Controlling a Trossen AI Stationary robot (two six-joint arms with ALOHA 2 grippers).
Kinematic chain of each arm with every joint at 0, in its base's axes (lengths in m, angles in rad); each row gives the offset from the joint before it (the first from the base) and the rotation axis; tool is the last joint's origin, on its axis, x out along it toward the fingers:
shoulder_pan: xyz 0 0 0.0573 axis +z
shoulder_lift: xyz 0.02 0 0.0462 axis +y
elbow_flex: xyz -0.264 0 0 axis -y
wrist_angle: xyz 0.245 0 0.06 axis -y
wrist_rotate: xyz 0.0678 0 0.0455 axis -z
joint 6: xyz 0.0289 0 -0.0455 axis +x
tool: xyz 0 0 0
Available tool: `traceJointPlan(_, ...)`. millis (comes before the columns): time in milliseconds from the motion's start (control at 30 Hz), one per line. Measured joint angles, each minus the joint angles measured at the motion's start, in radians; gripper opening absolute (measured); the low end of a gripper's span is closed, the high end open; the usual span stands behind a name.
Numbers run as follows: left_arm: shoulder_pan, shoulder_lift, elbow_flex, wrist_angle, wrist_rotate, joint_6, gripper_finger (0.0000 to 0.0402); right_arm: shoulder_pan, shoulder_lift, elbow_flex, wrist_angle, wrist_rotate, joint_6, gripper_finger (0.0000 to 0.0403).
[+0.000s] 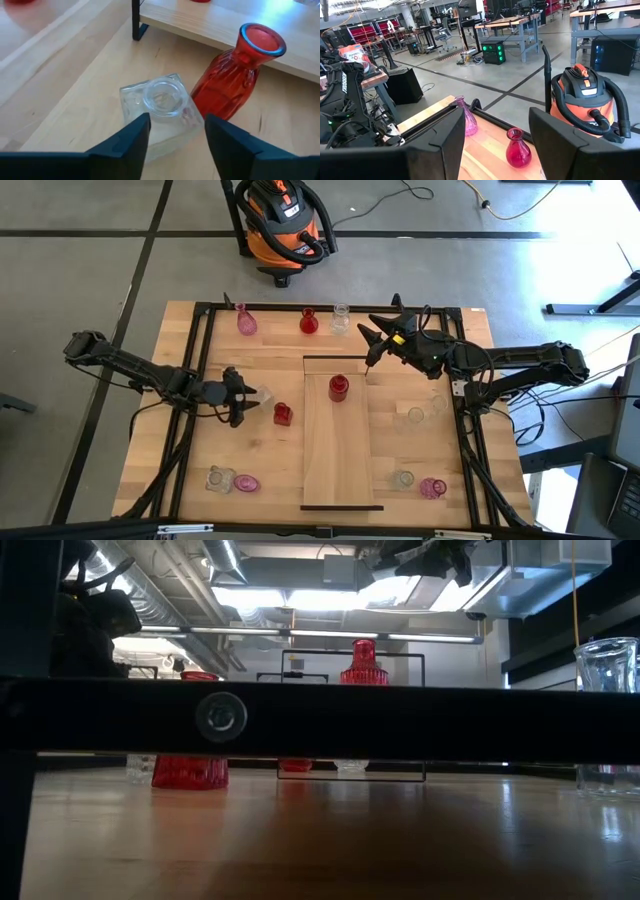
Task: Sort vases onto shelf
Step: Put the transparent vase on the shelf
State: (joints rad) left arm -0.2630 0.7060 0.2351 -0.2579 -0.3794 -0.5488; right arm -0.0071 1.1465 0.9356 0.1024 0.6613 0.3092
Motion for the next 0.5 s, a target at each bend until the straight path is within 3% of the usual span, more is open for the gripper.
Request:
traceJointPlan(200,0.000,0.001,-0.001,0.022,-0.061,-0.003,0.0219,0.000,0.000,0.000,0.000,0.000,0.000,0.0202)
traceJointPlan(500,0.001,0.002,-0.002,0.021,-0.154,-0.082,0.0230,0.000,0.000,0.000,0.000,0.000,0.000,0.0202)
